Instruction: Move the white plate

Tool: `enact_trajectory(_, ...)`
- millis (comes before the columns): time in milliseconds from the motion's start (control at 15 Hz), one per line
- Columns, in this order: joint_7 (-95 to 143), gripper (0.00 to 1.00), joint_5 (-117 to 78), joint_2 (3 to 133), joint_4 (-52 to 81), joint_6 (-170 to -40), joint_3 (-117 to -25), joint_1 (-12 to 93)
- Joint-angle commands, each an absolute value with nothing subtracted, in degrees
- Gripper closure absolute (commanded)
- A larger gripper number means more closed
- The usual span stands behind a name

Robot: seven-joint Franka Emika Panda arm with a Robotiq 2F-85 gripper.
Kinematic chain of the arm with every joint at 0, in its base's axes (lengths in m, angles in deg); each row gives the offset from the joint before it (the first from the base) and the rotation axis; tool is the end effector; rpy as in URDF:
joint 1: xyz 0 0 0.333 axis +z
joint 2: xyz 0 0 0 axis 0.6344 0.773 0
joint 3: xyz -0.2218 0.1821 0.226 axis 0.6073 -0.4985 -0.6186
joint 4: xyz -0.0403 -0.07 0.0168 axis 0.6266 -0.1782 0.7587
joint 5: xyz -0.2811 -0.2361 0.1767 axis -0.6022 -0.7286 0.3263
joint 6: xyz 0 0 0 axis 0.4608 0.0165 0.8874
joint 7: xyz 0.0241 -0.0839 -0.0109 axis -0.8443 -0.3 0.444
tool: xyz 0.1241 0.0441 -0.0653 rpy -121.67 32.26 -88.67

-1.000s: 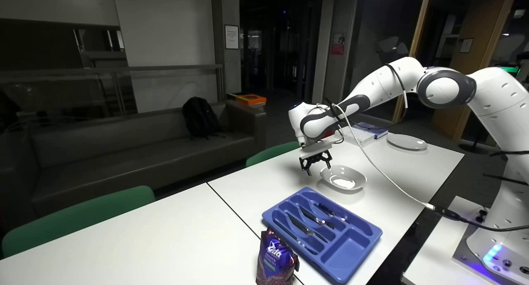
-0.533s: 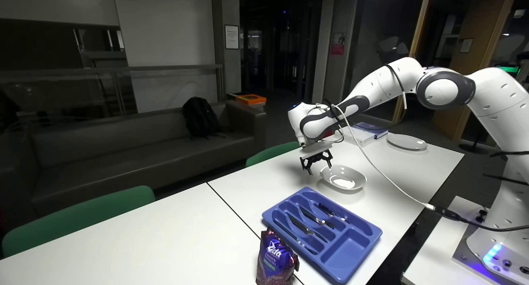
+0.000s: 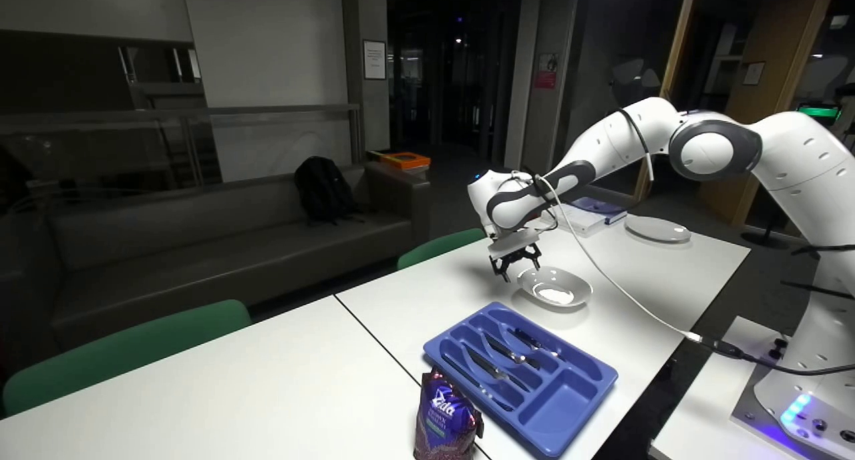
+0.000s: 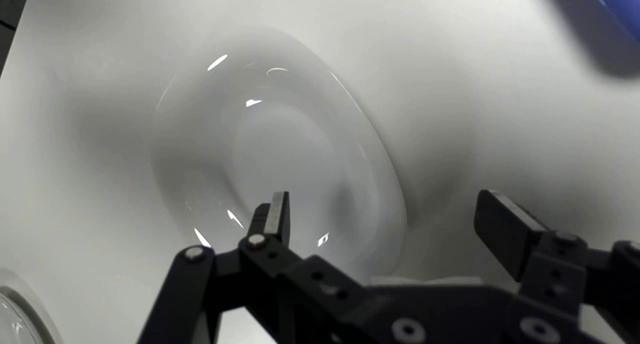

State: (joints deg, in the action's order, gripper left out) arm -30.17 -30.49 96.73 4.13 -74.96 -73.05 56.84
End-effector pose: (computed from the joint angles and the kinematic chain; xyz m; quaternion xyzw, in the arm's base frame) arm 0.6907 0.1658 0.1913 0.9233 -0.3057 -0.0837 0.2169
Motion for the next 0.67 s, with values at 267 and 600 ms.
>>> enact_trajectory(267, -29.98, 0.00, -35.49, 97.39, 5.85, -79.30, -71.45, 57.81)
enact_trajectory(600, -29.77, 0.00, -38.10, 97.88, 6.33, -81.05, -70.89, 58.07)
